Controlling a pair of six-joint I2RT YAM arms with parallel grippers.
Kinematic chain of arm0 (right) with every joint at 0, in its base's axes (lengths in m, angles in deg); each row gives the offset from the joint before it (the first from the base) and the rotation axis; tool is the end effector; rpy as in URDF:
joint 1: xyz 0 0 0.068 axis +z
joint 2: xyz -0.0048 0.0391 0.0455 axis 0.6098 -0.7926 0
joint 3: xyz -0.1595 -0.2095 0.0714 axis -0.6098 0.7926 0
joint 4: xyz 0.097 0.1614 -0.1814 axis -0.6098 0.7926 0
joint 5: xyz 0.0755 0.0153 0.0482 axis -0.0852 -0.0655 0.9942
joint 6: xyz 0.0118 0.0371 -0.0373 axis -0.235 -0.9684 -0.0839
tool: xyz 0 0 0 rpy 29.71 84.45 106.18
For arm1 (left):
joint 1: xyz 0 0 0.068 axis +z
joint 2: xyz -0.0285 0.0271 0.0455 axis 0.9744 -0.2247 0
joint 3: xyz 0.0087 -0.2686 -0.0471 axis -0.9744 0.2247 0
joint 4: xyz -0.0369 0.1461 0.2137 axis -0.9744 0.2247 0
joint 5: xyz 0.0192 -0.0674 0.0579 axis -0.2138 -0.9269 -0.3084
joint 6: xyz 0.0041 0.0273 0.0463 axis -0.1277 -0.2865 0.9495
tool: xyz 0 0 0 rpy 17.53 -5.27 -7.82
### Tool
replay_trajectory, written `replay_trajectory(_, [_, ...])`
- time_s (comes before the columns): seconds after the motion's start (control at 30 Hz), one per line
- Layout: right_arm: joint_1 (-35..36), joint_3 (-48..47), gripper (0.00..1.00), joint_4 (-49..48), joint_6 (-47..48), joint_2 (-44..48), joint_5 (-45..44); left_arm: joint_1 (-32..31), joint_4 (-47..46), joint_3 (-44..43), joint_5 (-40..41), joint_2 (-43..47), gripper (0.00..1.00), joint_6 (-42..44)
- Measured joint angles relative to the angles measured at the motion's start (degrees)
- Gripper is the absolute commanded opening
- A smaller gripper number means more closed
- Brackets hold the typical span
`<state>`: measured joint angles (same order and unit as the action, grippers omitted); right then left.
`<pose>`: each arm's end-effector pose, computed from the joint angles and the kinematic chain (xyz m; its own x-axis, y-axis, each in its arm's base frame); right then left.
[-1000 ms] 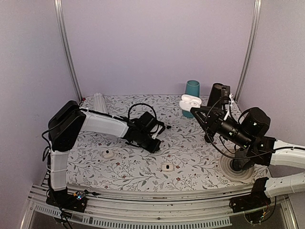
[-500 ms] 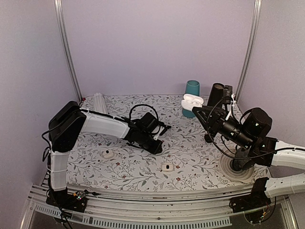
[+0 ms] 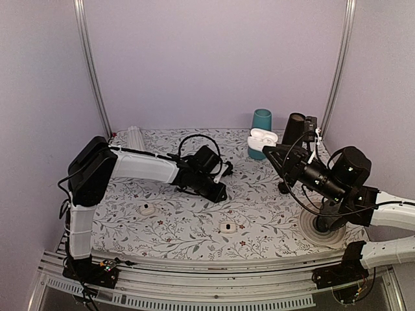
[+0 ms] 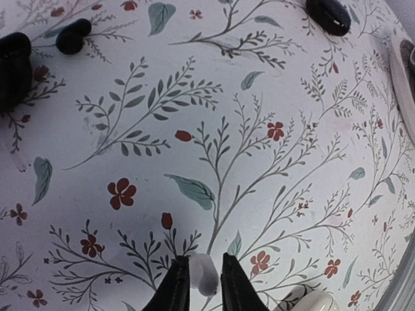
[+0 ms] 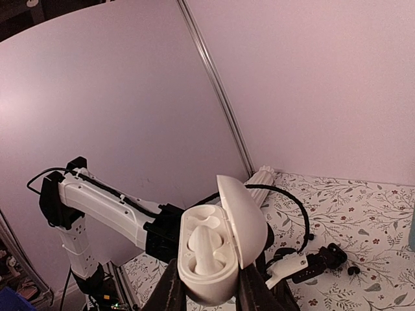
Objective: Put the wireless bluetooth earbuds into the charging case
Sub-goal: Move the left earbud to the center of the board, then pick up the left earbud from the center of the board.
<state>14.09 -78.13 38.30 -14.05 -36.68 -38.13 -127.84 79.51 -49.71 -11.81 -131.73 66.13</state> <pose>0.1352 0.1715 0.3204 -0.1847 0.3355 -0.9238 -0.7742 0.5294 0.3470 0.2821 -0.3544 0.1478 -0.7300 0.4289 -0.5320 0.6327 0.7186 -0.2888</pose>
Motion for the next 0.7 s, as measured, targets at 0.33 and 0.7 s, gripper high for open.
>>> replay_trajectory(0.33, [0.0, 0.0, 0.04, 0.26, -0.13, 0.55, 0.0, 1.31, 0.07, -0.11, -0.09, -0.35, 0.24, 0.72])
replay_trajectory(0.7, [0.0, 0.0, 0.04, 0.31, -0.13, 0.57, -0.48, 1.05, 2.86, 0.15, -1.27, 0.37, 0.24, 0.74])
